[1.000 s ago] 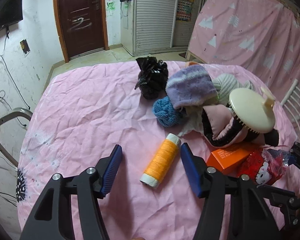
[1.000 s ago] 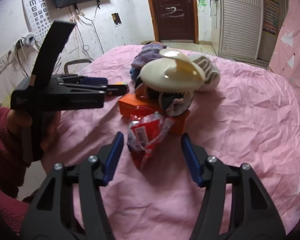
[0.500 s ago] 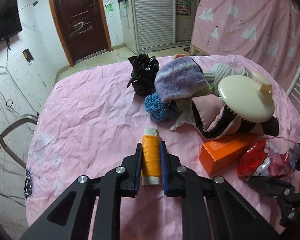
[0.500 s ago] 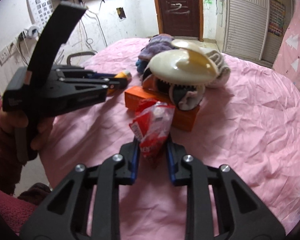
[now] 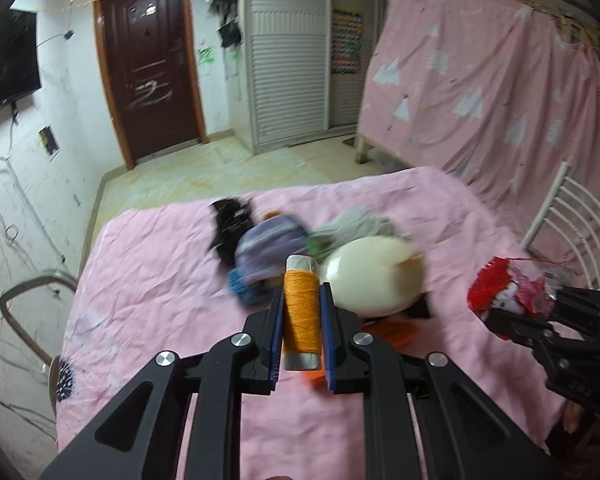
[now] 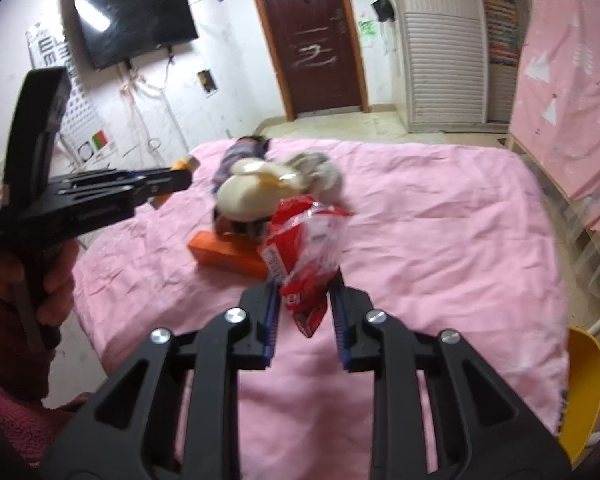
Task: Collect trash
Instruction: 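Carry spool and snack bag to the yellow bin and release both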
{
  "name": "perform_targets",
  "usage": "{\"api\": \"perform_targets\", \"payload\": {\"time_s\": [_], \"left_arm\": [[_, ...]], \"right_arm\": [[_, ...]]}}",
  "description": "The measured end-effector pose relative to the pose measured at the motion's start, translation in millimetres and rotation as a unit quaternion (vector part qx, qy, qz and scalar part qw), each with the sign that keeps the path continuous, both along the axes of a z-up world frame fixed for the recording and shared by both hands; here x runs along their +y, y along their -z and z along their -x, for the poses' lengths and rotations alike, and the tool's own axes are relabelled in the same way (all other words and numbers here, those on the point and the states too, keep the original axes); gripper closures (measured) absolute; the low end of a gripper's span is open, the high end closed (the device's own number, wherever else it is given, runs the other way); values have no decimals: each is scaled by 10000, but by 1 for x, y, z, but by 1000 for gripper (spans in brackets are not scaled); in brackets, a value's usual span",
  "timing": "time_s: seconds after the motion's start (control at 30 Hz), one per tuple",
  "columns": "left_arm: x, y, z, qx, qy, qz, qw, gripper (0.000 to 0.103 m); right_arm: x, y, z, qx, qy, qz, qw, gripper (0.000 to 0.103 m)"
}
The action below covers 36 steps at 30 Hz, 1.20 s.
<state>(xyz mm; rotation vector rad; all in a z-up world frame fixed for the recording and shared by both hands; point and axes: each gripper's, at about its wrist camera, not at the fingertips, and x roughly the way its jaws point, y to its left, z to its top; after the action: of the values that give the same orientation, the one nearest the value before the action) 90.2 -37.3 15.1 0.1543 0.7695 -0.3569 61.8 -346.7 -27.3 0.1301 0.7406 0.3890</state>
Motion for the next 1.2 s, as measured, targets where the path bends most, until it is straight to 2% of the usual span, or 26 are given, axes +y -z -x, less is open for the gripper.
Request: {"api": "perform_targets", "payload": {"time_s": [0.2,0.43,0.67,0.9,1.0,1.07,1.2], "left_arm": [[-50,-15,12,-42,479,176,9987,96],[-124,-15,26,41,1129,253,9933,96],[-205,-12,47,147,1850,311,9821,96],[-278,-3,68,341,2414,344,9692,96],[-302,5,74,452,2574,343,9647,96],[-315,11,75,556,2646,338,9621,96],[-336,22,78,697,2738,315,9587,96]], "right_arm": [[-55,-7,8,-169,545,-42,9984,81],[-138,-2,31,-214,1474,34,9888,81],[-201,23,52,65,2074,232,9779,81],[-237,55,63,393,2427,134,9692,80],[-249,64,66,483,2525,29,9664,72],[-256,66,69,479,2570,-20,9652,58],[-268,68,74,441,2703,-105,9617,56]]}}
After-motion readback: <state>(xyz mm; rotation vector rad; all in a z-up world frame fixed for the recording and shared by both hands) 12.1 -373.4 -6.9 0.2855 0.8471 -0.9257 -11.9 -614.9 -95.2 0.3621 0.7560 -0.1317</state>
